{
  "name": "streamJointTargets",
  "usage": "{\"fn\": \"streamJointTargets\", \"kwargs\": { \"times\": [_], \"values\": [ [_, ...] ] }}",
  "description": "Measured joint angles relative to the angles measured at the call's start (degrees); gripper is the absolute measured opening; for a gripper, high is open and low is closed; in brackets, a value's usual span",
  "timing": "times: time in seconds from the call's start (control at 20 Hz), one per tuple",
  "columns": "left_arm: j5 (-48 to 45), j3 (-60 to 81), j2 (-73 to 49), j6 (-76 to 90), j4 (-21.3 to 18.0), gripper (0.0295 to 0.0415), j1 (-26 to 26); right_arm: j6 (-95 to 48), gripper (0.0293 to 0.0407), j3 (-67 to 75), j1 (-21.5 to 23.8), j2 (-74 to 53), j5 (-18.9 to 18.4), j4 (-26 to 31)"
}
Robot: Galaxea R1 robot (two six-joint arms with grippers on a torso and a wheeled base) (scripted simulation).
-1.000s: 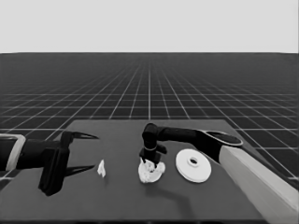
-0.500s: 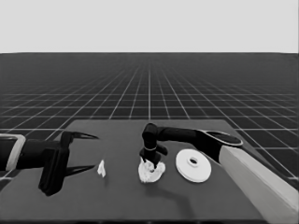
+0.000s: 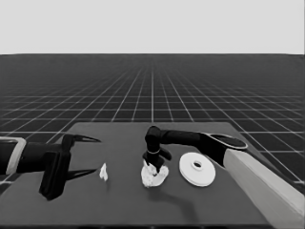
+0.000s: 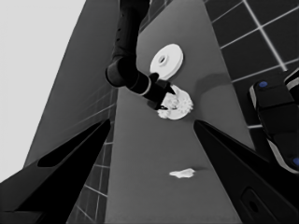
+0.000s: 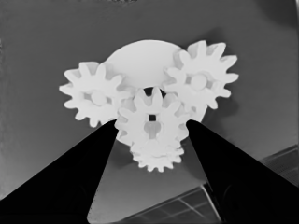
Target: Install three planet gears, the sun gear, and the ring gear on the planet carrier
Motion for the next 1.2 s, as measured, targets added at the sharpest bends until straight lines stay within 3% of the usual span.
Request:
{"fn": "streamJointTargets", "kwargs": {
  "times": [1.2],
  "values": [
    [0.0,0.0,0.0,0.0,0.0,0.0385,0.0,14.4,0.0310,0.0,0.0,0.0,0.0,0.0]
  ]
}}
